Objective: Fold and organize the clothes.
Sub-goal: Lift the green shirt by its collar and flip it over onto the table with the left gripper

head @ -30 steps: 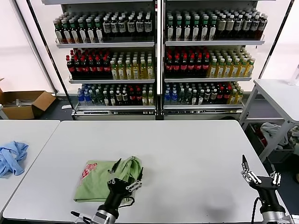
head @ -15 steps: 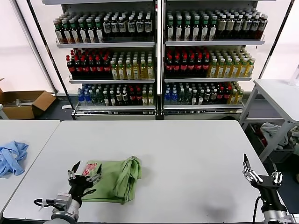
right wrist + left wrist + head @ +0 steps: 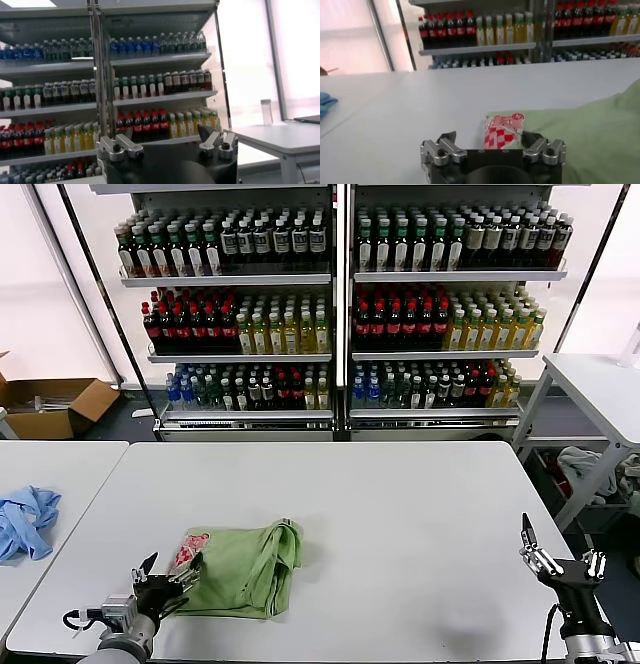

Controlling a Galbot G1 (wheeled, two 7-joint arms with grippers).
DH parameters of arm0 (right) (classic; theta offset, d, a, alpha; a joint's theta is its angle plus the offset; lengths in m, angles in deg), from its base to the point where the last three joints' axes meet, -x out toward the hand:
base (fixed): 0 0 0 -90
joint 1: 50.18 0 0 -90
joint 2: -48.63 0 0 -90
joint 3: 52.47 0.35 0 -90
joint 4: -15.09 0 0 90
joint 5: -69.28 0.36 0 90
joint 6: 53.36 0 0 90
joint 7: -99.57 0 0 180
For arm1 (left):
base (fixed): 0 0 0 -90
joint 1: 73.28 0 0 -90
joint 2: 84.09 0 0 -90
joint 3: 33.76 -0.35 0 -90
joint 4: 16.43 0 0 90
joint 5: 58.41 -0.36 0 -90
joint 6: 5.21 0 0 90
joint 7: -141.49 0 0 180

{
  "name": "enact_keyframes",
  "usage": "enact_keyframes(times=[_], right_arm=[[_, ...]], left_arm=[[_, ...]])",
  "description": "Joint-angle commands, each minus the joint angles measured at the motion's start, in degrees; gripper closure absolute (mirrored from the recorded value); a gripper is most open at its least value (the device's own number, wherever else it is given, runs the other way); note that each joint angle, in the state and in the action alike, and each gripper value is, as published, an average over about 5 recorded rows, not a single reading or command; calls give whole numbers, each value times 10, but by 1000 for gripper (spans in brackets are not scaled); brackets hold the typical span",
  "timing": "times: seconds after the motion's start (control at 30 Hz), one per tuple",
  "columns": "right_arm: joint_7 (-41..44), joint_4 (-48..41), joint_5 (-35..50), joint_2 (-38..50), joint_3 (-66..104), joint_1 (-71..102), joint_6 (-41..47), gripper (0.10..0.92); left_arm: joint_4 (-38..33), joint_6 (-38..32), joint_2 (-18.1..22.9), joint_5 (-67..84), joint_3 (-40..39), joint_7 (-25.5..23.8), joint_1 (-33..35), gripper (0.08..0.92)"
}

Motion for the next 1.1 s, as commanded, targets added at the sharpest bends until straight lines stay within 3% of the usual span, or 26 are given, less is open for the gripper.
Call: enact_keyframes(times=[0.03,0.43,1.1], right_arm=[[0,0,0,0,0,2,-1,203],[1,-1,0,1,-2,3,-3,203],[1,2,0,0,-1,5,-5,203]], left_arm=[[24,11,-2,62,11,-23,-2,177],[27,-2,1,107,5,-78,-5,202],[11,-24,-4,64,4,-75,5,796]])
